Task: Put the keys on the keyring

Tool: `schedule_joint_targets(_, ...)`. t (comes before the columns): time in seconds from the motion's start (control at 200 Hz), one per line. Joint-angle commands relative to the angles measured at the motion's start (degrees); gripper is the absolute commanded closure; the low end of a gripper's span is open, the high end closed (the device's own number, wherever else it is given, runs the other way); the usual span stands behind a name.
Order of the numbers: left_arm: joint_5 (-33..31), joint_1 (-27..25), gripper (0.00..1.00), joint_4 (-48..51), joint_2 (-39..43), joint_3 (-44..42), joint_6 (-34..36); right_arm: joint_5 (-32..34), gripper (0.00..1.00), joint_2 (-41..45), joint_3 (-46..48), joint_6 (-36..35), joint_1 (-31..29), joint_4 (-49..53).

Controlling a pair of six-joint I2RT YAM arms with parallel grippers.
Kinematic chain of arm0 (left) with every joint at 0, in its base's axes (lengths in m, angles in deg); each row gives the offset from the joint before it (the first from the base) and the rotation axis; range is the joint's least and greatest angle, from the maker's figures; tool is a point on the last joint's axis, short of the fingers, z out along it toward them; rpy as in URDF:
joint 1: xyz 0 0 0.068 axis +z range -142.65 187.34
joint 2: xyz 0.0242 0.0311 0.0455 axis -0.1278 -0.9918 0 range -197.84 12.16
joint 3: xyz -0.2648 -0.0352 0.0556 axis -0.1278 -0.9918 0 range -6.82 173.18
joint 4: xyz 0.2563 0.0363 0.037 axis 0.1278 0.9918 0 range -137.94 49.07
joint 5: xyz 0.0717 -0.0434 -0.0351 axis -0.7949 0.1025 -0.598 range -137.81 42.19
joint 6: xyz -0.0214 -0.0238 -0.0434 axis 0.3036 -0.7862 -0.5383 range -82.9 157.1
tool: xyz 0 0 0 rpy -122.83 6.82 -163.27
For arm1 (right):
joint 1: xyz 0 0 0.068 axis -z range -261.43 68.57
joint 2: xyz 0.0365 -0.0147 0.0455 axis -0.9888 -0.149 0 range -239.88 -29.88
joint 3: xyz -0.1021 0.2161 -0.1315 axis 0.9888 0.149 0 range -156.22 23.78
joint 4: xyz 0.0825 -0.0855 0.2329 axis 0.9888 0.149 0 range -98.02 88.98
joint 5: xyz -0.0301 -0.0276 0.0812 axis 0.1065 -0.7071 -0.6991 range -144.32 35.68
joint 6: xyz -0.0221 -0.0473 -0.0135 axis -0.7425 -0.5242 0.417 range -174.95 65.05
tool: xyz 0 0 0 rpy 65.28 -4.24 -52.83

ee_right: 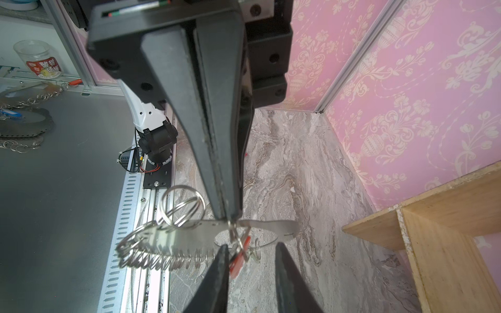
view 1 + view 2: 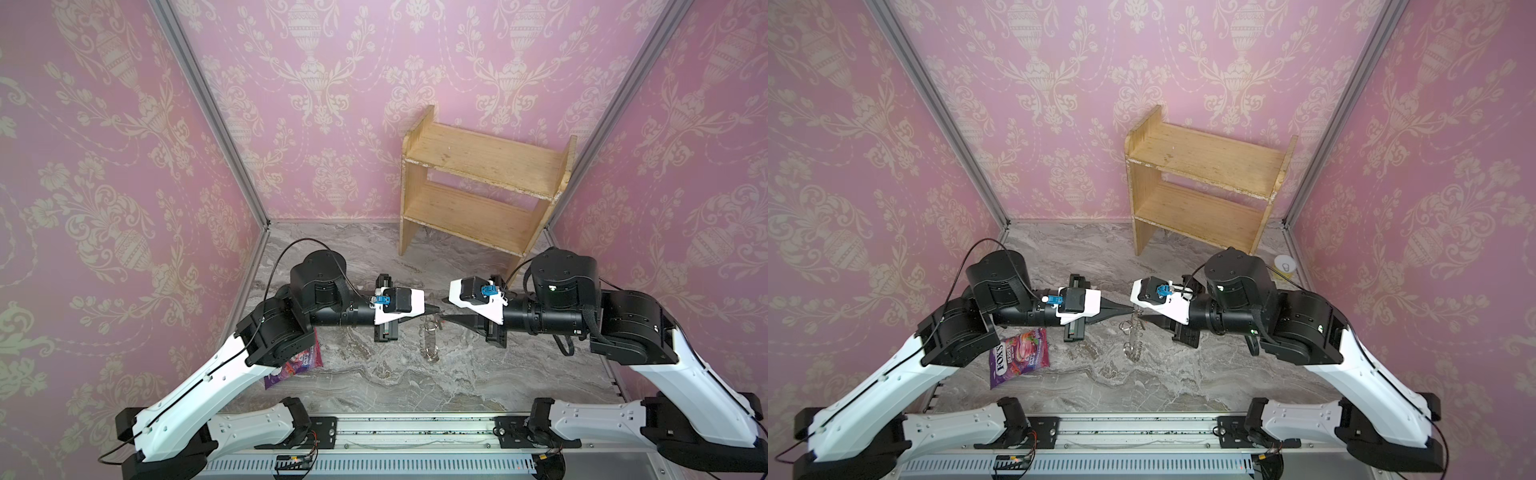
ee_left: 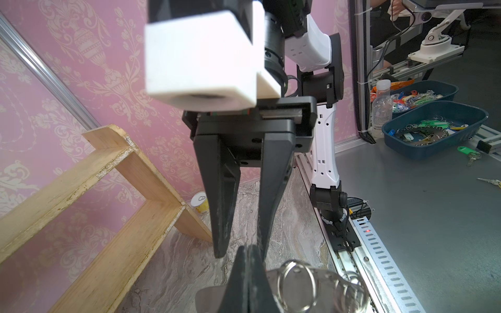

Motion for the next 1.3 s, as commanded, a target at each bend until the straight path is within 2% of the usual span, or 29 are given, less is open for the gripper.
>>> schedule_joint_targets(0.0, 1.26, 0.47, 1.00, -4.47, 1.16, 0.48, -0.63, -1.04, 0.73, 1.27, 0.95, 0.32, 0.07, -2.05)
schedule_joint_targets(0.32, 3.72, 1.62, 1.00, -14.99, 2.36, -4.54, -3.85, -2.39, 0.90, 4.31, 2.84, 0.56, 0.05, -6.49)
schedule_joint_targets(0.565, 4.96, 3.31, 1.00, -33.24, 4.05, -12.48, -9.69, -3.16, 0.99, 4.74, 4.53, 1.42, 0.10, -8.51)
schedule_joint_targets(0.711, 5.29, 3.67, 1.00, -40.44, 3.92, -14.68, -11.41, -3.41, 1.00, 5.05, 5.97, 2.04, 0.07, -10.07)
schedule_joint_targets(0.956, 5.82, 3.83, 1.00, -43.22, 3.44, -14.74, -11.86, -2.30, 1.00, 5.53, 9.26, 3.99, 0.13, -13.09)
schedule_joint_targets(1.136, 6.48, 3.86, 1.00, -44.32, 2.75, -14.54, -12.13, -4.32, 0.99, 5.06, 10.84, 5.60, 0.11, -15.79)
schedule_joint_targets(1.216, 6.74, 3.86, 1.00, -45.06, 2.74, -14.85, -12.29, -5.06, 0.96, 5.02, 11.25, 5.98, 0.15, -16.43)
schedule_joint_targets(1.296, 6.98, 3.94, 1.00, -45.44, 2.74, -15.05, -12.23, -3.48, 0.87, 5.05, 10.32, 5.47, 0.14, -14.58)
